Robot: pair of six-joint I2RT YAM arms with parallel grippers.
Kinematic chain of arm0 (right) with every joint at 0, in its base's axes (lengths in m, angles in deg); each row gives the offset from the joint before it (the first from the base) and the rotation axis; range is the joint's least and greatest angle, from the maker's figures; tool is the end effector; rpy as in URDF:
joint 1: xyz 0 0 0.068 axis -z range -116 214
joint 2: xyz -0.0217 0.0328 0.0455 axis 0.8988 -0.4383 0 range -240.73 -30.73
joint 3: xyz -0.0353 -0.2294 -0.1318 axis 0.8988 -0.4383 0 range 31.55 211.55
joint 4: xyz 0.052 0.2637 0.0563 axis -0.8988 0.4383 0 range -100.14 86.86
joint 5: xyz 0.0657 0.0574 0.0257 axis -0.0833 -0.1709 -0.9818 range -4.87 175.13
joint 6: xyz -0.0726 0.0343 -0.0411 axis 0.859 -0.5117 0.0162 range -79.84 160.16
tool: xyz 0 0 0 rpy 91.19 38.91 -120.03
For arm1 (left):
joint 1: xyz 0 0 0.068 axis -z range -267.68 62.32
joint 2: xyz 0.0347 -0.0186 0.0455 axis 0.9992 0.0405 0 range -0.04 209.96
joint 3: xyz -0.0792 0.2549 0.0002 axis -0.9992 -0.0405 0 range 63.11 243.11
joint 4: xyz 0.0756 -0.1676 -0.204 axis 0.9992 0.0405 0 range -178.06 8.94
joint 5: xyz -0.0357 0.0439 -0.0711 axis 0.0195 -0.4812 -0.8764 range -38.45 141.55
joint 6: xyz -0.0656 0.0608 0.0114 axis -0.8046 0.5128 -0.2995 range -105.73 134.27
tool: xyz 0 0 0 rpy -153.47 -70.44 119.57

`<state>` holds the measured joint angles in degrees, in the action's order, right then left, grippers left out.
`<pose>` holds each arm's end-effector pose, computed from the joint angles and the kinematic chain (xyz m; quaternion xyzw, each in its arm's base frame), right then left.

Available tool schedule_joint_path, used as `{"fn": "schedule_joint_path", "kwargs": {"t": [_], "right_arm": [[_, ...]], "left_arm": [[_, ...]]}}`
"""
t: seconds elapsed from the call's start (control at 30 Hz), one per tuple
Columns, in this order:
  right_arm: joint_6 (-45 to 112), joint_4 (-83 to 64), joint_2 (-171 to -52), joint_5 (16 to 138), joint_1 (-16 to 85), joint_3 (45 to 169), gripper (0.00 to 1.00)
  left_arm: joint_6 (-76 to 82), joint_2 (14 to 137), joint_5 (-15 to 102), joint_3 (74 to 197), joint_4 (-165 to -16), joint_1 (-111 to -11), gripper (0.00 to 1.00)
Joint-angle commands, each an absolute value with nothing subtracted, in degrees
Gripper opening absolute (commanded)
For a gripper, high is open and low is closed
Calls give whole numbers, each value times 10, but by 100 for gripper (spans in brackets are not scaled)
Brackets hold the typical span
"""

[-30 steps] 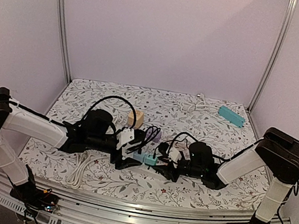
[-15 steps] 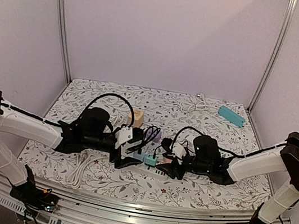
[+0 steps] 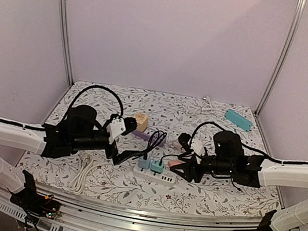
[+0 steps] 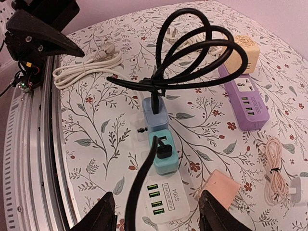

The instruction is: Insert the plug

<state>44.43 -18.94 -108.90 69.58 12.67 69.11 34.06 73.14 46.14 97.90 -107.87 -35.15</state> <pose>0.1903 0.2724 0.1629 -0.4620 0.7352 0.3007 0.3945 0.1958 -0.2680 0.1974 0.5008 0.6386 -0.2011 0.5486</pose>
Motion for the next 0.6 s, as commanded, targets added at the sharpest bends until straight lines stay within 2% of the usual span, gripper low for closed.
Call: {"fn": "schedule_joint_path", "kwargs": {"t": [0.0,0.23,0.4,0.5,0.57], "right_arm": [[369,-116,-1034,685,126,704,57],[248,-30,-1009,738,126,697,51],[175,-22,-1038,722,125,702,36],[134,-7,-1068,760,125,702,31],[106,-12,-1098,795,125,705,24]], "left_arm": [[292,684,536,946,-1059,-356,99],[224,623,542,879,-1066,-363,99],[188,587,531,835,-1081,-368,99],[175,567,525,811,-1086,-374,100],[166,554,521,796,-1091,-381,99]]}}
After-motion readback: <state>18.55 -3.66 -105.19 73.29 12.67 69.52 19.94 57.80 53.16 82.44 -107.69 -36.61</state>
